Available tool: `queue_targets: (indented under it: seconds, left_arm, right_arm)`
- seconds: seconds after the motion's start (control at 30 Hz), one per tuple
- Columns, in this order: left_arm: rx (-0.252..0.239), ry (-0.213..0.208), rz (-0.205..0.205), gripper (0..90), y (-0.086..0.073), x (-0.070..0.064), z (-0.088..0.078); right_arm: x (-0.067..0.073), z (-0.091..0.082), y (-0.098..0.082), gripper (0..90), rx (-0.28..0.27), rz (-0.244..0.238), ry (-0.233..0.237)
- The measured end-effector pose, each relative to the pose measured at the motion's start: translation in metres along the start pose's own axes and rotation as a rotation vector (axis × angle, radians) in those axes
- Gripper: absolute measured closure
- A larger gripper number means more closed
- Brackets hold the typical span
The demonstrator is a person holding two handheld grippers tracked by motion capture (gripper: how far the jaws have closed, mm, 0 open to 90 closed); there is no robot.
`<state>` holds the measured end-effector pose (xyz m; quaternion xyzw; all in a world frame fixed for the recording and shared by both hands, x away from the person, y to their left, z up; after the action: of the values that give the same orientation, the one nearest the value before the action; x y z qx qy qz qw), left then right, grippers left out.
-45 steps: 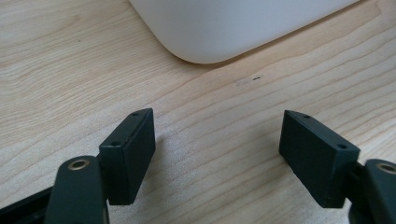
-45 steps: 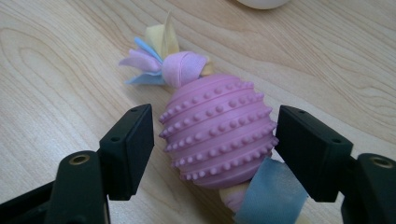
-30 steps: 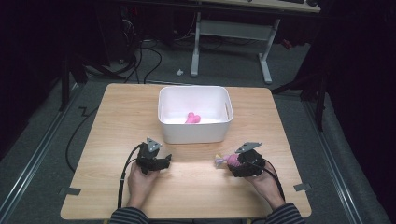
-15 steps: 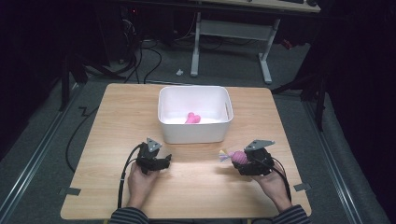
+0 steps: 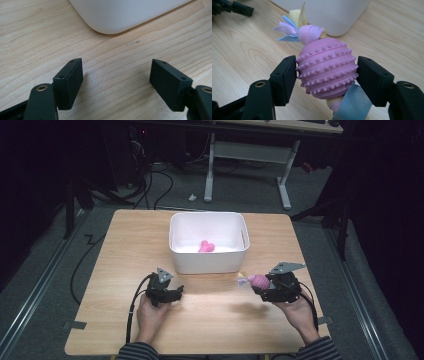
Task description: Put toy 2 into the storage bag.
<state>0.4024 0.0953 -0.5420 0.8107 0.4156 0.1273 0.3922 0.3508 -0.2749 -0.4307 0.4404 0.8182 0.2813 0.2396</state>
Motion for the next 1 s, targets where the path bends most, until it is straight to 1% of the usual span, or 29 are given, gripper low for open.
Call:
queue_targets:
  seconds: [0.17,0.27,0.47,0.57,0.7,0.9,1.0]
  left_arm:
    - [0.000,0.000,0.000,27.2,0.000,0.000,0.000]
    - [0.000,0.000,0.000,27.2,0.000,0.000,0.000]
    - [0.001,0.000,0.001,27.2,0.000,0.000,0.000]
    - [0.000,0.000,0.000,27.1,0.000,0.000,0.000]
    - [0.000,0.000,0.000,27.1,0.000,0.000,0.000]
    - [0.001,0.000,0.000,27.1,0.000,0.000,0.000]
    - [0.001,0.000,0.000,27.1,0.000,0.000,0.000]
  right_arm:
    - [-0.005,-0.010,0.011,34.2,-0.033,0.003,-0.011]
    - [-0.008,-0.017,0.020,34.1,-0.056,-0.003,-0.019]
    - [-0.013,-0.027,0.037,34.1,-0.086,-0.007,-0.021]
    - [-0.014,-0.030,0.044,34.1,-0.095,-0.008,-0.014]
    - [-0.014,-0.032,0.054,34.1,-0.098,-0.027,-0.016]
    - [-0.015,-0.036,0.074,34.1,-0.120,-0.046,-0.034]
    - [-0.016,-0.037,0.084,34.1,-0.123,-0.054,-0.039]
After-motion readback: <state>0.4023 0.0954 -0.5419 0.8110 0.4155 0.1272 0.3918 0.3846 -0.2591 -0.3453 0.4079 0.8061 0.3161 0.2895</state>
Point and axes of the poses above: each handheld gripper's, and its own axes: z roughly forward along the jaws, y roughly out of its top, x roughly to its left, the point moved 1 cm from there along z, roughly forward along the jaws, and after that the axes turned 9 degrees about -y, right-handed, at the moved point
